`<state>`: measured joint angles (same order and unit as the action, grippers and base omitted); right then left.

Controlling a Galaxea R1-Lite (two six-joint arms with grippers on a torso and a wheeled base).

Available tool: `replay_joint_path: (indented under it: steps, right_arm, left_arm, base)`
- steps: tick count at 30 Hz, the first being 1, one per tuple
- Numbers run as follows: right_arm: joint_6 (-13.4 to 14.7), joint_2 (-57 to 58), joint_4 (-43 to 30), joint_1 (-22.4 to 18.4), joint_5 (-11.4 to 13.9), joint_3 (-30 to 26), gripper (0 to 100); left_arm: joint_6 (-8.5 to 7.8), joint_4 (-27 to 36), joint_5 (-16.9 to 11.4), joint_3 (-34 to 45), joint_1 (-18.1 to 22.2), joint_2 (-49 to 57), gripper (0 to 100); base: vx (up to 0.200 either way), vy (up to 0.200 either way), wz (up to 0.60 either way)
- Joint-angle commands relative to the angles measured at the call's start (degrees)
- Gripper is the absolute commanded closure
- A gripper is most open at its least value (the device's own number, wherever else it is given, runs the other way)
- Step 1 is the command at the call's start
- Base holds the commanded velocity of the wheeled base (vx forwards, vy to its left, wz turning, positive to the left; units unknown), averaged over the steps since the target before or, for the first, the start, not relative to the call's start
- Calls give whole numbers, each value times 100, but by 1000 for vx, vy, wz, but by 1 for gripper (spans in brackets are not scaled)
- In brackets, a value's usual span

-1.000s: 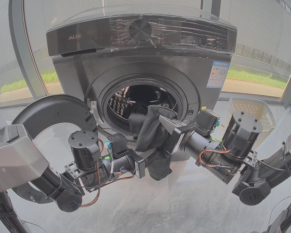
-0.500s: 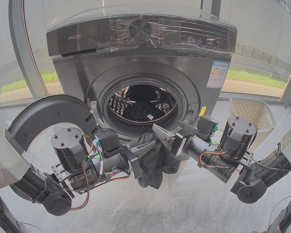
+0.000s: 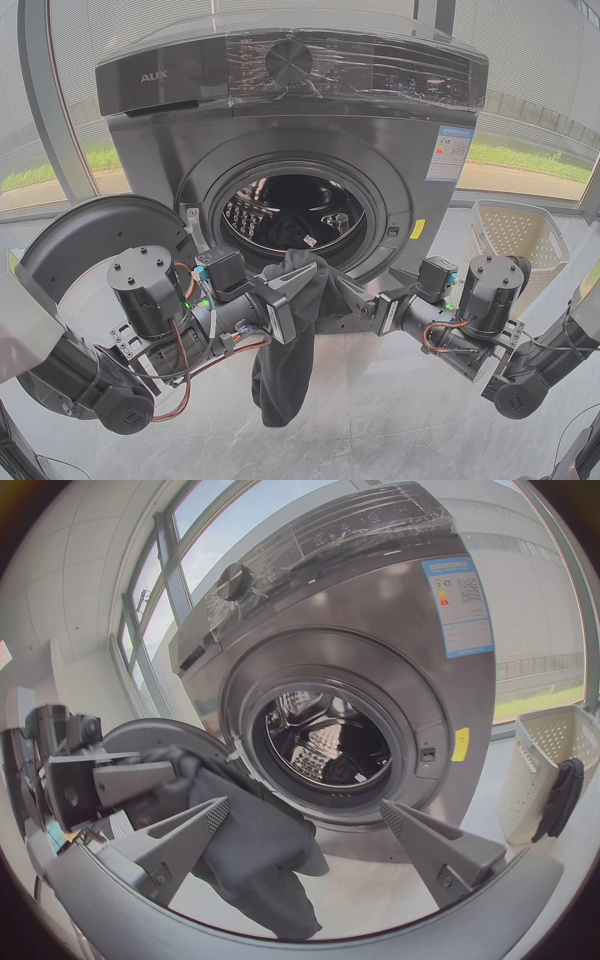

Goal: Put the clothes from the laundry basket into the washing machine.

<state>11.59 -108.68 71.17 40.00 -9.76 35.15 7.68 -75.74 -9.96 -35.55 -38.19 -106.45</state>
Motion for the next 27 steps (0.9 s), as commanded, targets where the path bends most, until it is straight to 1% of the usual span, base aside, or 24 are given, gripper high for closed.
replay_joint_path:
  steps: [1,4,9,16,18,21,22,24,27]
  right_arm:
    - [-69,-13,11,-80,1,-263,0]
    - [-87,-22,2,-71,10,-386,0]
    - [-201,-206,20,-133,10,-456,0]
    - [-210,-224,20,-80,45,-482,0]
    - [-210,-224,29,-53,71,-500,0]
    - [-210,-224,29,-53,71,-500,0]
    - [-201,-294,29,254,98,-465,0]
    - [-193,-382,37,386,142,-394,0]
    - [-175,-514,248,535,291,-210,0]
  left_arm:
    - [-3,-2,82,-84,14,-25,100]
    - [-3,-2,143,-101,14,-25,100]
    - [-3,-2,143,-93,14,-16,100]
    - [5,-2,205,-225,14,-51,100]
    - [-3,-2,390,-339,5,-122,100]
    - [-3,-2,390,-339,5,-122,100]
    - [-3,7,864,-655,5,-342,100]
    - [-3,7,987,-743,-4,-394,100]
    - [-3,33,1031,-761,-13,-403,100]
  base:
    - [0,0,0]
    - [0,0,0]
    - [0,0,0]
    - [0,0,0]
    - [0,0,0]
    - [0,0,0]
    - [0,0,0]
    - [0,0,0]
    - [0,0,0]
